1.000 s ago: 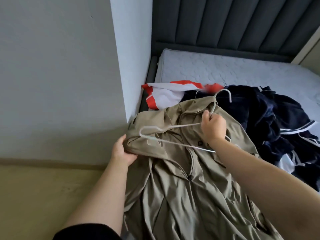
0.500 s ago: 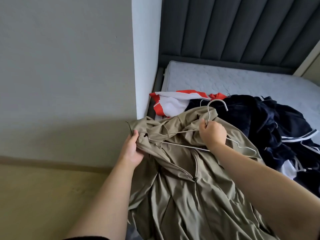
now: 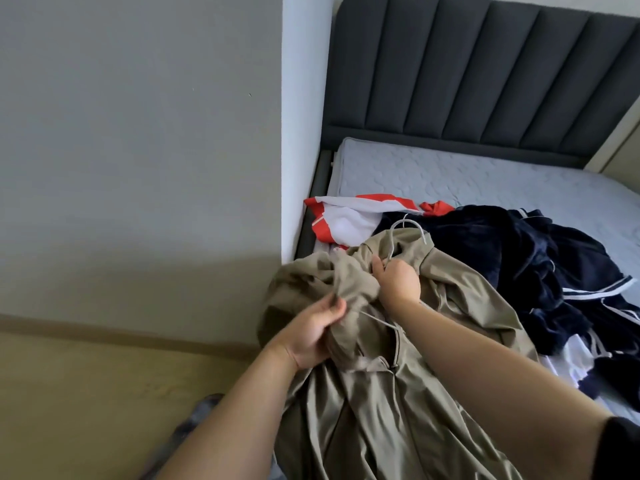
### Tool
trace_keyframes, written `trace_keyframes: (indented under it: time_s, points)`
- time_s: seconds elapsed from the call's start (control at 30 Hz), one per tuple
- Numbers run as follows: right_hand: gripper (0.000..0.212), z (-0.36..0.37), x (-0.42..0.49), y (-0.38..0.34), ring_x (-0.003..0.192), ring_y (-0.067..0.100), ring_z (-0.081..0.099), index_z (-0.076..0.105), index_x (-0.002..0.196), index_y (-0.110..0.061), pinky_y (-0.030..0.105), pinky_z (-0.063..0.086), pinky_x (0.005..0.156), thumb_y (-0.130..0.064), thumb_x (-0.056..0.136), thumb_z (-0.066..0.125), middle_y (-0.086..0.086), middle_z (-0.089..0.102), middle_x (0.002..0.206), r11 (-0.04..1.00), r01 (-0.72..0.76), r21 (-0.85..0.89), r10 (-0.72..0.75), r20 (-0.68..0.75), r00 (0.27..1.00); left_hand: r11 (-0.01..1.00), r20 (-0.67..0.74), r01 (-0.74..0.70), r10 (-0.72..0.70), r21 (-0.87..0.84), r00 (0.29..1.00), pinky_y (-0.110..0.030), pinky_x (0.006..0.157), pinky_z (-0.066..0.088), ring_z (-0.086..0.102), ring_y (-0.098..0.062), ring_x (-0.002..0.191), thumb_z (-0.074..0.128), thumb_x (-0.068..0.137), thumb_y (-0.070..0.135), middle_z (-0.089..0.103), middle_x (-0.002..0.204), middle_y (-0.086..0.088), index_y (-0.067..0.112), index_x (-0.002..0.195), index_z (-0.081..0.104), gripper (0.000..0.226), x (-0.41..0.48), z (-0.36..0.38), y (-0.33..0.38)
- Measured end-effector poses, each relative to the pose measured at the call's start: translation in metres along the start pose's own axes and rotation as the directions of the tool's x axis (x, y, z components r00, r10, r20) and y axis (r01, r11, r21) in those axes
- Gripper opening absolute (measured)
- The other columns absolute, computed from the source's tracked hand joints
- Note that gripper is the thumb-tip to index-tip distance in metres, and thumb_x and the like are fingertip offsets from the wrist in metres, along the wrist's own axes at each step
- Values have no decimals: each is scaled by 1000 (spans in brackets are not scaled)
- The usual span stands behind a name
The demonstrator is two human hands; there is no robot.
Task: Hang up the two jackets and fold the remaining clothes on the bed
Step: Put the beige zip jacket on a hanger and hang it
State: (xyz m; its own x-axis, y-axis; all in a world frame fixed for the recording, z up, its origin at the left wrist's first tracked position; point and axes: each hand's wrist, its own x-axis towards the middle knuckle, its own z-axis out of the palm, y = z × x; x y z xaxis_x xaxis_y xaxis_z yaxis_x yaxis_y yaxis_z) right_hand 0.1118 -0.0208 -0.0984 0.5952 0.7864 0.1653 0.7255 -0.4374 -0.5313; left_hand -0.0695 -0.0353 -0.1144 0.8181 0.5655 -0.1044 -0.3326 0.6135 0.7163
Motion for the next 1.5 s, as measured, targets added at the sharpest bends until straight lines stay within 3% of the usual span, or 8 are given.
trace_keyframes:
  time_s: [0.17,0.27,0.5,0.67,0.9,1.2,1.33,1.5]
  points:
    - [51,-7,11,-10,61,23,46,47,59,-5,30,35,66,-37,98,40,5,48,58,836,-268,479,242,117,963,885,-237,236,-148,401,960,-26,70,54,66,-8,68,43,95,1,70,78,1,10,115,58,26,-3,-4,-10]
    - [50,-16,13,-10,51,16,44,43,58,-12,27,35,54,-45,96,41,-1,44,52,820,-266,506,248,104,963,343,-451,354,262,870,853,-33,77,48,61,-21,83,44,92,13,65,93,-6,13,105,60,20,-4,-18,-3]
    - [61,-25,-5,-27,32,5,39,31,40,-18,27,28,45,-40,95,46,-9,36,30,936,29,351,-63,84,994,-345,155,202,773,917,615,-53,102,34,49,-34,122,70,76,33,57,125,-13,8,121,58,53,-4,-18,15]
    - [58,-21,-29,-53,46,20,37,30,45,-16,35,31,51,-42,95,46,0,36,43,920,376,107,-388,140,911,-146,-33,163,636,976,771,-40,76,38,59,-35,88,55,92,31,66,91,-11,8,97,61,24,1,-18,9]
    - [16,-5,-39,-46,88,24,50,61,89,0,33,38,80,-14,81,61,12,57,90,809,571,141,-543,-193,817,251,-374,281,703,926,605,-40,69,43,58,-40,85,51,94,20,66,87,-20,4,84,58,20,4,-42,5]
    - [77,23,-8,41,124,35,42,37,130,1,42,35,100,-41,76,71,20,44,132,729,-612,307,624,69,778,368,-469,293,735,882,490,-33,61,21,49,-36,76,51,95,13,56,79,-22,22,58,23,47,8,-54,-1]
    - [41,25,-2,51,106,34,58,51,123,9,33,46,80,-13,89,58,19,59,110,641,-690,337,581,374,723,282,-417,316,722,906,552,-33,61,20,48,-34,77,50,94,9,54,81,-19,16,61,28,40,6,-57,-4]
    - [35,-4,14,55,115,36,53,49,125,5,34,41,90,-9,94,40,22,56,124,717,-579,388,605,65,793,38,-368,444,625,895,688,-36,69,30,51,-32,90,42,95,10,56,96,-16,1,85,54,18,3,-67,-8]
